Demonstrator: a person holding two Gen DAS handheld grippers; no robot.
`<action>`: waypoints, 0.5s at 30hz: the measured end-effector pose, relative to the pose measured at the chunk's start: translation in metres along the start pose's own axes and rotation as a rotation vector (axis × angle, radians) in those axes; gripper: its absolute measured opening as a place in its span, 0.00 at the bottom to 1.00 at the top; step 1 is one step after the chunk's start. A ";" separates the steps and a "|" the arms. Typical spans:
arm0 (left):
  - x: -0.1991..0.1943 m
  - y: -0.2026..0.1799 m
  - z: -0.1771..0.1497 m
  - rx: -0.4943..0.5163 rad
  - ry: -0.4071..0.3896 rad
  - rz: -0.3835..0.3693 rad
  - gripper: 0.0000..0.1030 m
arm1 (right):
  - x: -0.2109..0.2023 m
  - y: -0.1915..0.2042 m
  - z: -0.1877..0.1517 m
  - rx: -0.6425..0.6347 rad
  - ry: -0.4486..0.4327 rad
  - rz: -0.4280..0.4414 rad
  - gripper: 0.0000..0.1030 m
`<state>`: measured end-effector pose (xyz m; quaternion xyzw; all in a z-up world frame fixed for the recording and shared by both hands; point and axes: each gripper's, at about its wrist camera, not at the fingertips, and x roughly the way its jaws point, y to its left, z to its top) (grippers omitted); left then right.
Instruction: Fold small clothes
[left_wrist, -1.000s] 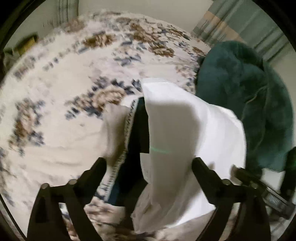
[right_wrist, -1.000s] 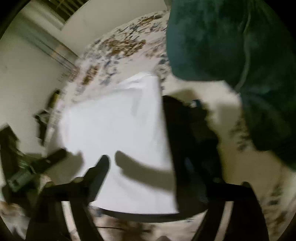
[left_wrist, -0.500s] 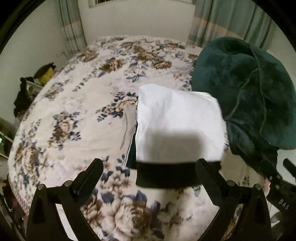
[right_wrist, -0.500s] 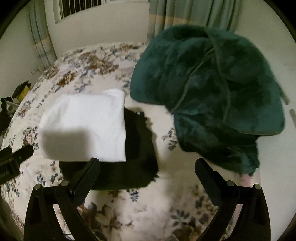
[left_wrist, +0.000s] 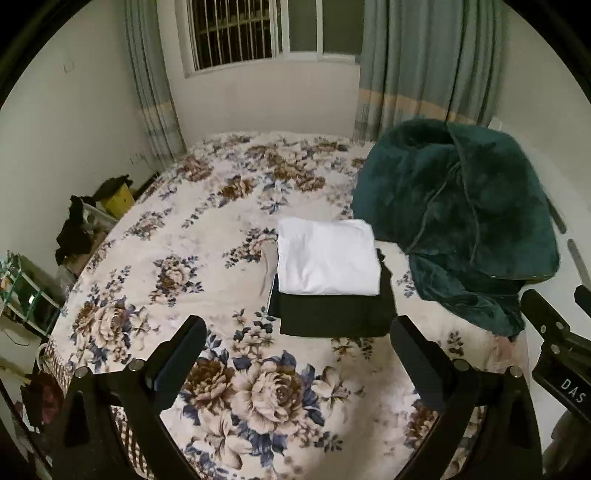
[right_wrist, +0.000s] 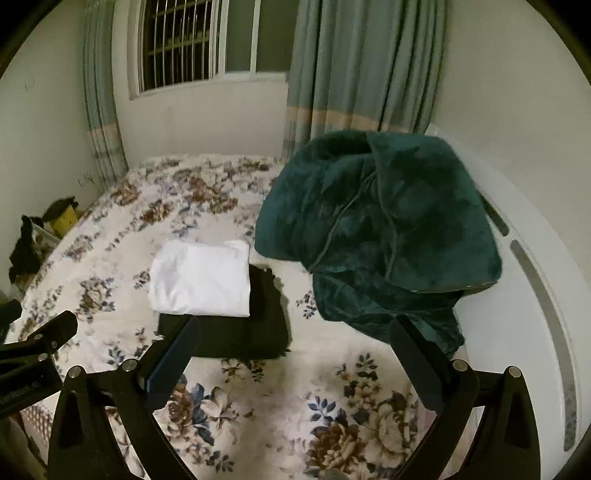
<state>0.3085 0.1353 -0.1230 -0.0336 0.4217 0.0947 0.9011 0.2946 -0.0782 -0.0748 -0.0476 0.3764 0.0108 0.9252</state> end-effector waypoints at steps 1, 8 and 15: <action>-0.017 -0.002 -0.003 0.004 -0.018 0.001 0.99 | -0.017 -0.004 -0.001 0.006 -0.011 0.005 1.00; -0.084 -0.011 -0.021 0.006 -0.074 -0.007 0.99 | -0.110 -0.024 -0.010 0.010 -0.079 0.030 1.00; -0.125 -0.017 -0.027 -0.006 -0.136 0.014 0.99 | -0.172 -0.041 -0.013 0.006 -0.143 0.037 1.00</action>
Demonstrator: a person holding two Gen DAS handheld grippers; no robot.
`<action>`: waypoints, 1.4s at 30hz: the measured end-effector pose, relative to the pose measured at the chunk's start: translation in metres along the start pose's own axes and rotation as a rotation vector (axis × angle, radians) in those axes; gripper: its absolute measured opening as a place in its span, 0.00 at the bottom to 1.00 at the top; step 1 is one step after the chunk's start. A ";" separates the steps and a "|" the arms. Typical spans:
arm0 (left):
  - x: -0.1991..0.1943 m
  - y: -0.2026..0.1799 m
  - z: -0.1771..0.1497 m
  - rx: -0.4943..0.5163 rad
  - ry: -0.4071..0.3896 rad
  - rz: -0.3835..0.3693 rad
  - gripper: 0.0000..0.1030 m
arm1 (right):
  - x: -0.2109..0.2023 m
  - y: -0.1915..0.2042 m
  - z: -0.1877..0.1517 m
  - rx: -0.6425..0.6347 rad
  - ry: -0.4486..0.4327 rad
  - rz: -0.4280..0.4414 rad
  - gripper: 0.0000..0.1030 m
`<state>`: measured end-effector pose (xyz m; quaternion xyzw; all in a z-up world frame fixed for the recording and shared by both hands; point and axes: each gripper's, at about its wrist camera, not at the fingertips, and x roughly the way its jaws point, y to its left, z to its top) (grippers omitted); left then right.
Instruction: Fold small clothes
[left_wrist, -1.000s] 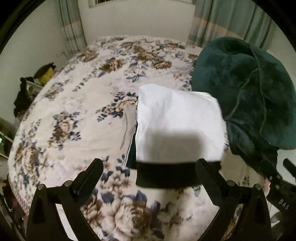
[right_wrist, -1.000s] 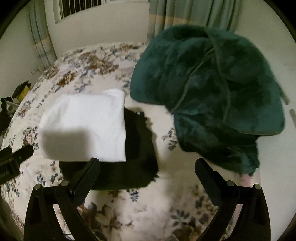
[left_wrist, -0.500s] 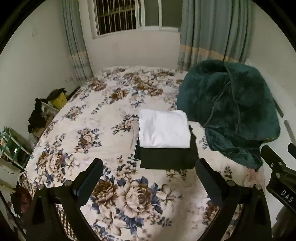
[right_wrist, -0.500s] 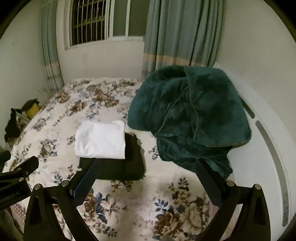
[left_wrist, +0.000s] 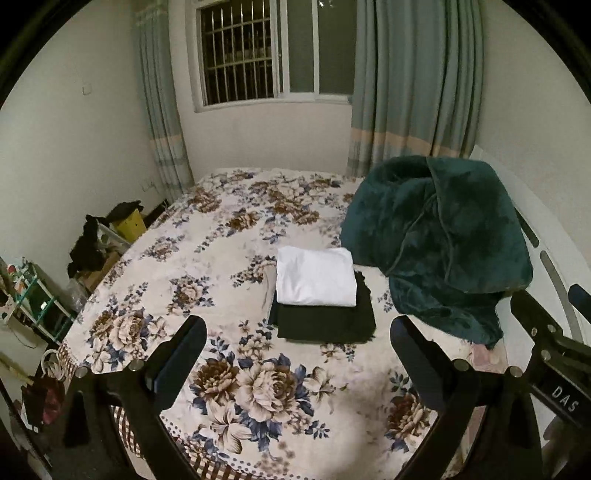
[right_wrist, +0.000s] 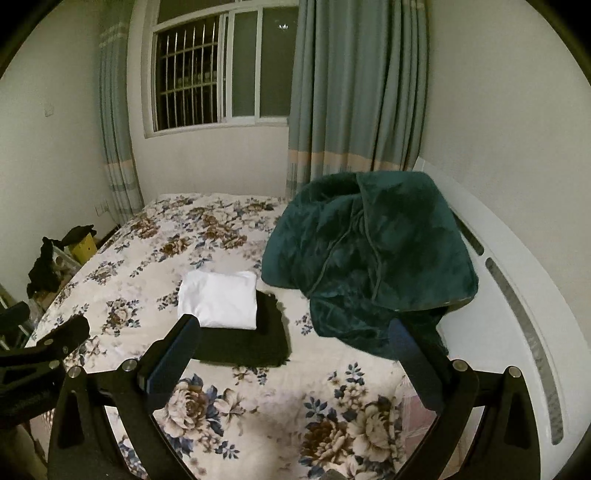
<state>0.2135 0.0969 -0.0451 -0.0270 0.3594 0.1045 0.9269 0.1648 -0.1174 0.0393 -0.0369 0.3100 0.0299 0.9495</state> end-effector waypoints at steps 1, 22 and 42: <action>-0.005 0.000 0.000 -0.002 -0.009 -0.001 0.99 | -0.006 -0.001 0.000 -0.001 -0.007 -0.002 1.00; -0.031 0.000 0.003 -0.034 -0.054 0.005 0.99 | -0.031 -0.014 0.012 0.002 -0.031 0.008 1.00; -0.037 -0.003 0.004 -0.020 -0.057 0.025 0.99 | -0.033 -0.012 0.030 -0.013 -0.027 0.028 1.00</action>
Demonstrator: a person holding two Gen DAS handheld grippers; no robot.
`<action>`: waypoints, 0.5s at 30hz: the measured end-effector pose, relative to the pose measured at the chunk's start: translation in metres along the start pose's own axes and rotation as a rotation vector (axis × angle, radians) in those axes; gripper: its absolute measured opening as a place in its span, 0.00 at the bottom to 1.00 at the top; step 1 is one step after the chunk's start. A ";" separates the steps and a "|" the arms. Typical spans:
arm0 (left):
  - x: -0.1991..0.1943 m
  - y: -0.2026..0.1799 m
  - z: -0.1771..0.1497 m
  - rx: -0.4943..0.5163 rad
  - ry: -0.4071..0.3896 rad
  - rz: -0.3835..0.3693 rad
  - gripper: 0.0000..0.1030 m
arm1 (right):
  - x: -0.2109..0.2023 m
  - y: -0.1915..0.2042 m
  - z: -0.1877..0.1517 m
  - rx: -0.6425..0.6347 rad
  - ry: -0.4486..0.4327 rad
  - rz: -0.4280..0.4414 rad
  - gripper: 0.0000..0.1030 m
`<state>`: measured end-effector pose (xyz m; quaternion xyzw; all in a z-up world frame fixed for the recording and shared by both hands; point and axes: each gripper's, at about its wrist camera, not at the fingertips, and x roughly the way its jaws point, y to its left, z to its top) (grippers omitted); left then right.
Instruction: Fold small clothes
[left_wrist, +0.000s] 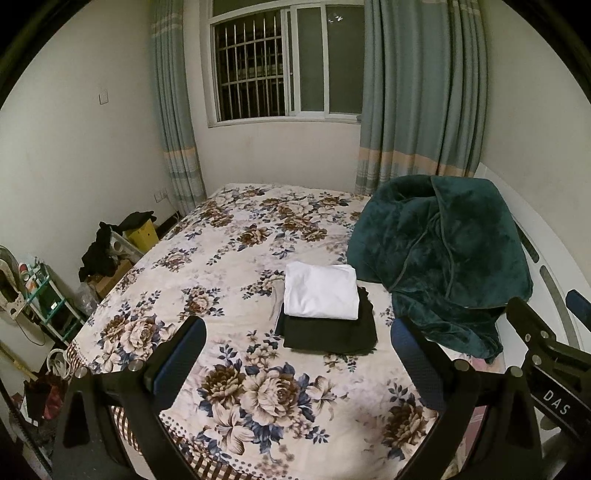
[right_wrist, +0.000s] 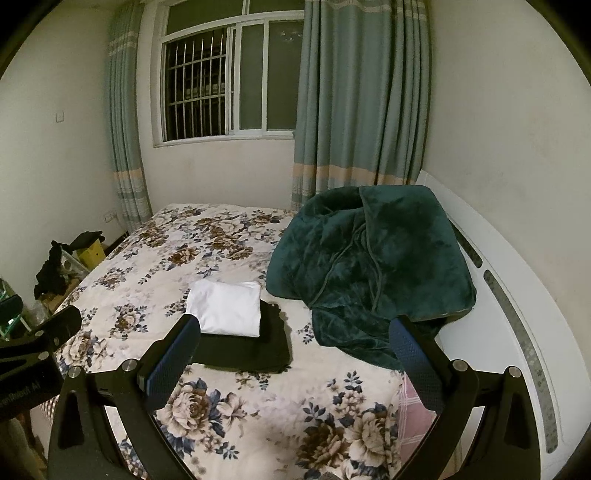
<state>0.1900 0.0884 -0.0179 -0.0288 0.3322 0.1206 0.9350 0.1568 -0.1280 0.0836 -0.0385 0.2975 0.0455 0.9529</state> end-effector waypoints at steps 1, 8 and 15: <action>0.000 0.000 0.000 0.000 0.001 -0.001 0.99 | 0.000 0.002 -0.001 0.000 -0.001 0.000 1.00; -0.001 0.000 0.000 -0.003 -0.001 -0.002 0.99 | -0.001 0.002 -0.002 0.000 -0.002 0.001 1.00; 0.000 0.000 0.000 0.000 -0.001 -0.006 0.99 | -0.002 0.004 -0.003 0.001 0.000 0.002 1.00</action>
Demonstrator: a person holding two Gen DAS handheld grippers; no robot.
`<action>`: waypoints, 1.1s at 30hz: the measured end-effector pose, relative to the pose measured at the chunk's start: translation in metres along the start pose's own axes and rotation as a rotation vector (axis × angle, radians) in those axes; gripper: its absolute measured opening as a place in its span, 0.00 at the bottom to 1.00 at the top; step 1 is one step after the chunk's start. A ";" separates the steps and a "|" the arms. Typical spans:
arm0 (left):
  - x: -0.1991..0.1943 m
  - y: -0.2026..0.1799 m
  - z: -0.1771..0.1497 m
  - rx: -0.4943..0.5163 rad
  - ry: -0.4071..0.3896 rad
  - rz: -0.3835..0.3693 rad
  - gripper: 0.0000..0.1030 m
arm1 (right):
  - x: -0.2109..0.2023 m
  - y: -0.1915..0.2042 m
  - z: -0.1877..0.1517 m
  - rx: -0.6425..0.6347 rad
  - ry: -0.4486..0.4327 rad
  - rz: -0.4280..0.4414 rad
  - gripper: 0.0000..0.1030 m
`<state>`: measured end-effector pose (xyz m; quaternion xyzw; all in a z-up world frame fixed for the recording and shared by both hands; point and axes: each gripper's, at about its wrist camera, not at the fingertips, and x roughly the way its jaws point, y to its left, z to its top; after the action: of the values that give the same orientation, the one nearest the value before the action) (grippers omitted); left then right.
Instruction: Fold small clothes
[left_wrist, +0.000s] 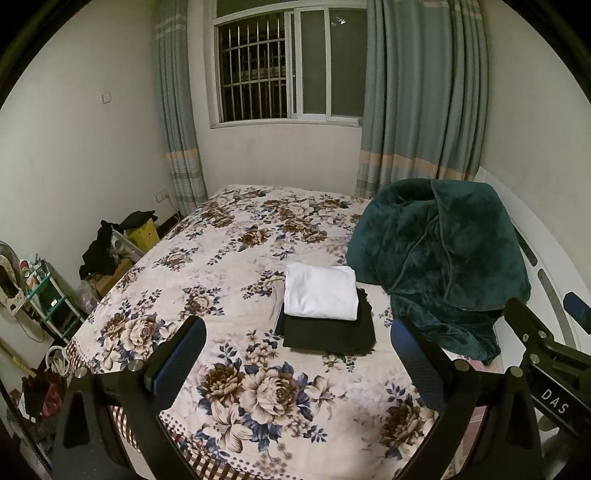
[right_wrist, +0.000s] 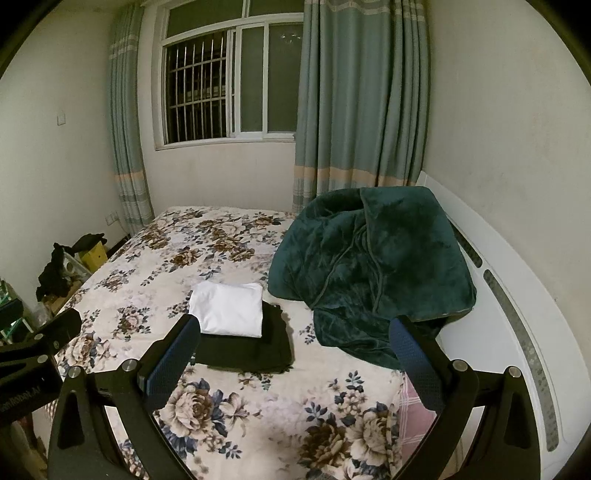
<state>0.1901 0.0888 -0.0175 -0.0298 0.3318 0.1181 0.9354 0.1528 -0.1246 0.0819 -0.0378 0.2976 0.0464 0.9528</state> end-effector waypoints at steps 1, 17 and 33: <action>0.000 0.000 0.000 0.000 0.001 -0.001 0.99 | -0.002 0.002 0.000 -0.001 -0.001 0.000 1.00; -0.011 0.004 -0.001 -0.015 0.000 0.020 0.99 | -0.003 0.003 -0.004 0.006 -0.003 -0.004 1.00; -0.013 0.006 -0.002 -0.021 -0.002 0.025 0.99 | -0.007 0.005 -0.006 0.007 -0.004 -0.011 1.00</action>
<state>0.1777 0.0914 -0.0108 -0.0354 0.3302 0.1332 0.9338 0.1430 -0.1202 0.0804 -0.0358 0.2957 0.0400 0.9538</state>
